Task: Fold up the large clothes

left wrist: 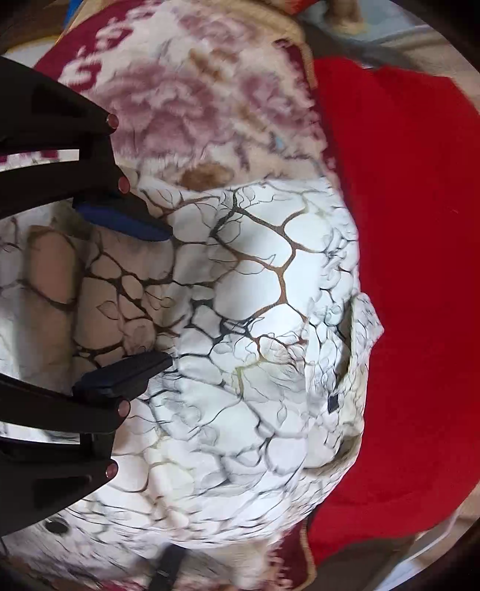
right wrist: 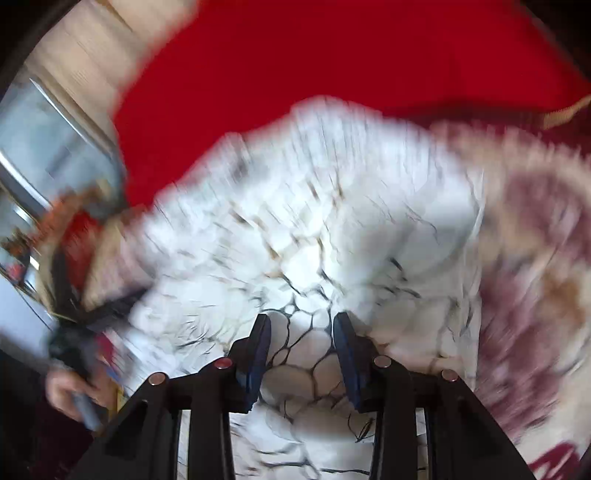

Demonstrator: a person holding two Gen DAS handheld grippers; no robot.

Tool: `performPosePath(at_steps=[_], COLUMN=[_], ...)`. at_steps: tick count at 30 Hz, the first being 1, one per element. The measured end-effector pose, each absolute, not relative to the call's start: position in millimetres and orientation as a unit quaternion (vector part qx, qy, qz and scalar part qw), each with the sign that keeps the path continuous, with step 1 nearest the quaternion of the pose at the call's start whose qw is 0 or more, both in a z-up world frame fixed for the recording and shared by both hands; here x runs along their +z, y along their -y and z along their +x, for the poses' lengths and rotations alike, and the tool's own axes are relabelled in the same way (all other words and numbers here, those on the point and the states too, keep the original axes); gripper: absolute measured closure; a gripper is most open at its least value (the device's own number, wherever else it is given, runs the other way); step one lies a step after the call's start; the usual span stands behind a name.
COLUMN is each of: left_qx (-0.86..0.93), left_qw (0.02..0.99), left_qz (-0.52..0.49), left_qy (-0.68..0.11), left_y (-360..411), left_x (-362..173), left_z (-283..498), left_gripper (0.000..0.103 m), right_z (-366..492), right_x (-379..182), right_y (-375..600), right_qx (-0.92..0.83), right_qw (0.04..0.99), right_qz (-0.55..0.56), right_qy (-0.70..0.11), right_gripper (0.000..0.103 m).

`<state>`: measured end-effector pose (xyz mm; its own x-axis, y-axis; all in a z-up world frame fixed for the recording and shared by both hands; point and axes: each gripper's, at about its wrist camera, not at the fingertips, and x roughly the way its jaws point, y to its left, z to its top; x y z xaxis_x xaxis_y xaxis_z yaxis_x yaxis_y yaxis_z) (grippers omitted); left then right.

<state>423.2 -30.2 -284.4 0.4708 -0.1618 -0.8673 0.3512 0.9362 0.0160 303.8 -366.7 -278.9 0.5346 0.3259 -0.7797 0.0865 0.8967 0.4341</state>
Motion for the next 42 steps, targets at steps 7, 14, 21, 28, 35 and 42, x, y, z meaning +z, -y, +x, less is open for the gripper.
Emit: performPosePath(at_steps=[7,14,21,28,35,42], left_qx=[-0.192,-0.211,-0.212,-0.231,-0.239,-0.268], left_qw=[0.872,0.870,0.852,0.831,0.792,0.752], left_qz=[0.040,0.020,-0.025,-0.077,-0.157,-0.253], left_qy=[-0.449,-0.445,-0.478,-0.500,-0.539,-0.546], left_y=[-14,-92,-149,-168,-181,-197], left_x=[-230,-222,-251,-301,-360,-402], left_z=[370,287,209,168,186,196], left_gripper=[0.036,0.024,0.024,0.022,0.022,0.022], right_z=[255,168,76,-3,-21,-21], right_x=[-234,-202,-198,-229,-298,-360], right_y=[372,414,436,449,464,492], right_qx=[0.103,0.107,0.091,0.074,0.036,0.075], right_qw=[0.869,0.898,0.910,0.894,0.853,0.797], right_qz=[0.238,0.248,0.235,0.249,0.302,0.428], right_qy=[-0.420,-0.347,-0.331,-0.366,-0.423,-0.421], right_gripper=[0.061,0.030,0.030,0.029,0.029,0.029])
